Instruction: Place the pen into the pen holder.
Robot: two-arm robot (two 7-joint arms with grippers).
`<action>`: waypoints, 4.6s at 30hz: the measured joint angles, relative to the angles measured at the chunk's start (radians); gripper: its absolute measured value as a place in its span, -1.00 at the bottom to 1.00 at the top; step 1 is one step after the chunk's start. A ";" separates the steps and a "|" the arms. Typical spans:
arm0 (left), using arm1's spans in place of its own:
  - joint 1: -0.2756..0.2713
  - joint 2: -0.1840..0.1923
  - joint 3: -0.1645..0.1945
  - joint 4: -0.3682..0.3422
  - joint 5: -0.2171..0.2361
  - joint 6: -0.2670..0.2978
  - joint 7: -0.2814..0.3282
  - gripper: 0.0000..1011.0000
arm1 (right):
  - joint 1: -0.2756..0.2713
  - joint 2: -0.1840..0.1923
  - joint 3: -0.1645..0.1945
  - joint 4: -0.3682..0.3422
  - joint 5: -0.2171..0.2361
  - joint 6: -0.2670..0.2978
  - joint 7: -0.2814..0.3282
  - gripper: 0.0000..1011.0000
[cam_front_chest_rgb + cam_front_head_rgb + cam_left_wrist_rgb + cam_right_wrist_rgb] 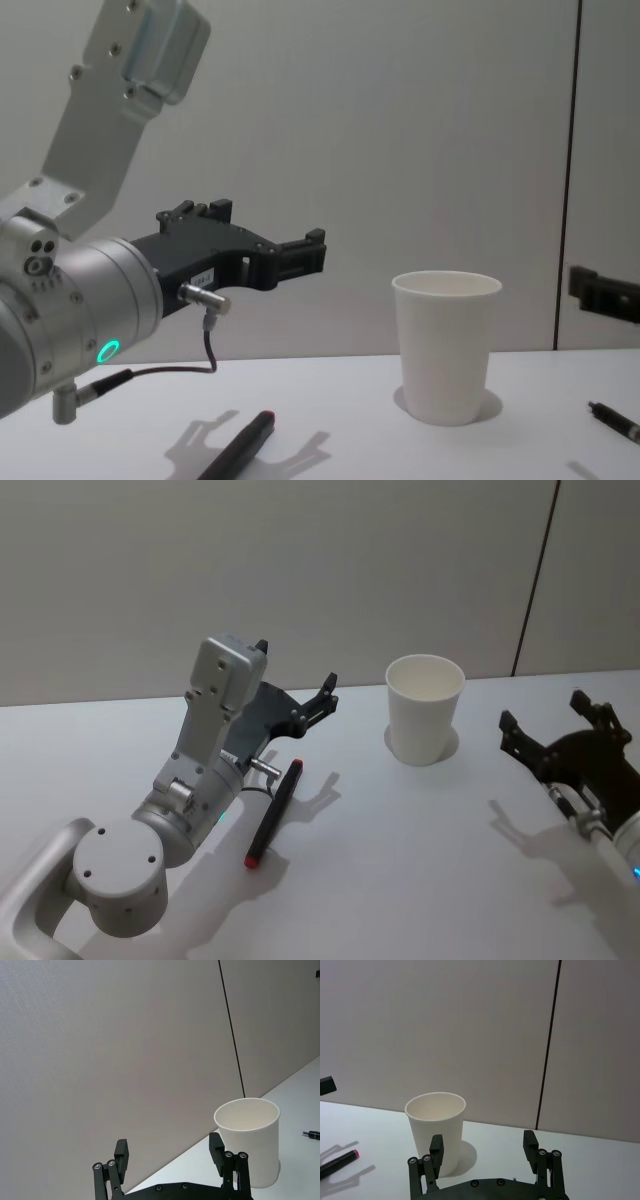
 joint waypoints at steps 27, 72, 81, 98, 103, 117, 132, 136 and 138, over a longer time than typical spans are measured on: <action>0.000 0.000 0.000 0.000 0.000 0.000 0.000 0.98 | -0.076 0.042 0.041 -0.058 0.008 0.146 -0.127 0.98; 0.000 0.000 0.000 0.000 0.000 0.000 0.000 0.98 | 0.097 -0.116 0.018 0.057 -0.040 0.541 -0.198 0.98; 0.000 0.000 0.000 0.000 0.000 0.000 0.000 0.98 | 0.115 -0.132 0.017 0.093 -0.059 0.549 -0.196 0.98; 0.000 0.000 0.000 0.000 0.000 0.000 0.000 0.98 | 0.134 -0.150 0.019 0.133 -0.081 0.549 -0.189 0.95; 0.000 0.000 0.000 0.000 0.000 0.000 0.000 0.98 | 0.137 -0.152 0.019 0.138 -0.084 0.548 -0.187 0.75; 0.000 0.000 0.000 0.000 0.000 0.000 0.000 0.98 | 0.139 -0.155 0.020 0.145 -0.088 0.547 -0.186 -0.09; 0.000 0.000 0.000 0.000 0.000 0.000 0.000 0.98 | 0.140 -0.156 0.020 0.147 -0.090 0.548 -0.187 -0.76; 0.000 0.000 0.000 0.000 0.000 0.000 0.000 0.98 | 0.140 -0.156 0.021 0.147 -0.090 0.543 -0.184 -0.76; 0.000 0.000 0.000 0.000 0.000 0.000 0.000 0.98 | 0.139 -0.157 0.022 0.147 -0.089 0.538 -0.182 -0.76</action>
